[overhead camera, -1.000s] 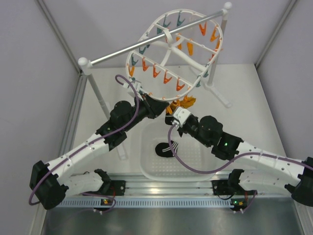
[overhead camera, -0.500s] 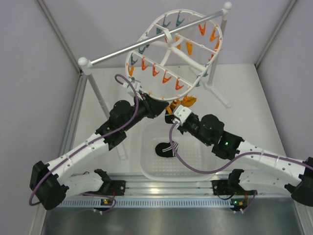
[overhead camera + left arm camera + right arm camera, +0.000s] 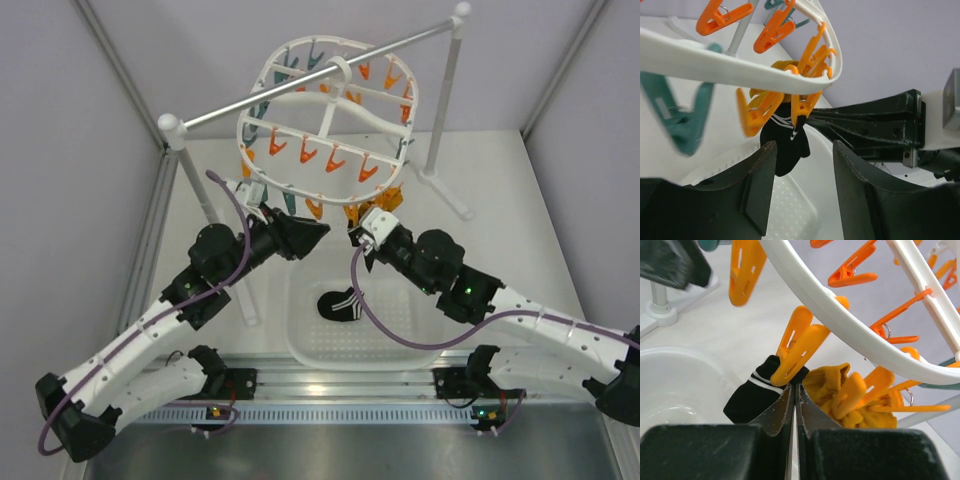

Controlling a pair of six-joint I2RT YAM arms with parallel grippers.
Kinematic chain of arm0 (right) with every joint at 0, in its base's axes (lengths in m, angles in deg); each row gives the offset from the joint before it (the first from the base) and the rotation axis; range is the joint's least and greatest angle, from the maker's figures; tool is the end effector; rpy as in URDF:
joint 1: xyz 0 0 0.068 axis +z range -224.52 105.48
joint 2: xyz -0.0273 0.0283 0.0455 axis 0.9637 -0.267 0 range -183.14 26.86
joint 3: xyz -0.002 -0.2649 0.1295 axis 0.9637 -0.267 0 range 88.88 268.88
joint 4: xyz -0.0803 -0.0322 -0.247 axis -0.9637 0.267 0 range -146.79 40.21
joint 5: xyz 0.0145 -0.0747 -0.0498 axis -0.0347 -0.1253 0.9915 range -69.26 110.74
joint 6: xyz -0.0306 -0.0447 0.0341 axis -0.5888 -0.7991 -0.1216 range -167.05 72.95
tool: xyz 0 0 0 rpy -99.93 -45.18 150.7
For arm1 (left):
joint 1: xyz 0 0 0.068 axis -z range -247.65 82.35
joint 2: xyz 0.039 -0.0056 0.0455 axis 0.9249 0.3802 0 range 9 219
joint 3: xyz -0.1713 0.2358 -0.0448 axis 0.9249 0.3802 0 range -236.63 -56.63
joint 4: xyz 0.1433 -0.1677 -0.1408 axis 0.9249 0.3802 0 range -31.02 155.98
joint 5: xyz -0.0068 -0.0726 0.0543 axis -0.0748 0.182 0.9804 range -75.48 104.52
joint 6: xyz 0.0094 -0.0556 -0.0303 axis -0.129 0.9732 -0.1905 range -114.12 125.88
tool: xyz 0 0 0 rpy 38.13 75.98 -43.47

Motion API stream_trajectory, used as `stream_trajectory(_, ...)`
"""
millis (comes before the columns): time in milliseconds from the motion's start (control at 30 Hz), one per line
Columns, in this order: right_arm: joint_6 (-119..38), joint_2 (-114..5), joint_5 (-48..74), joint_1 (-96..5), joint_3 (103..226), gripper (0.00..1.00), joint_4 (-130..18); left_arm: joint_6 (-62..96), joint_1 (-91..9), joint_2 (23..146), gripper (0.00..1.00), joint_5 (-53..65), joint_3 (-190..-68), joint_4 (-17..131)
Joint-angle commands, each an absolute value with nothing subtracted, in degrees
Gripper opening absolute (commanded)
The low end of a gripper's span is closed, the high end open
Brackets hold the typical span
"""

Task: Clip the socks to the hanger
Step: Clamp the sock onto the hanger.

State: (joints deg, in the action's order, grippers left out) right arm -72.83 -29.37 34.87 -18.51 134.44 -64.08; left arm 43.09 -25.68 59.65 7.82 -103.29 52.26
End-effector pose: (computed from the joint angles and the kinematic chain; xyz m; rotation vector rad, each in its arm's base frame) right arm 0.1413 0.1877 0.3582 -0.9178 1.3492 0.2042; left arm 0.1524 -0.1448 0.3839 0.1691 1.6382 -1.1727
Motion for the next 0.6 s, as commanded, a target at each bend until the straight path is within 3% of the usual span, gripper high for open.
stream_trajectory(0, -72.8, -27.6, 37.3, -19.2, 138.0, 0.00, -64.6, 35.4, -26.0, 54.0, 0.54, 9.1, -103.7, 58.5)
stream_trajectory(233, -73.2, -27.0, 39.1, -19.4, 138.6, 0.00, -62.9, 30.9, -26.1, 51.6, 0.54, 14.8, -103.1, 62.6)
stream_trajectory(400, -73.2, -27.2, 39.1, -19.4, 138.8, 0.00, -63.1, 29.5, -26.1, 52.9, 0.45, 4.1, -101.0, 51.6)
stream_trajectory(567, -73.2, -28.1, 37.2, -19.4, 140.3, 0.00, -63.4, 31.3, -26.1, 55.0, 0.42, -3.8, -100.2, 44.7)
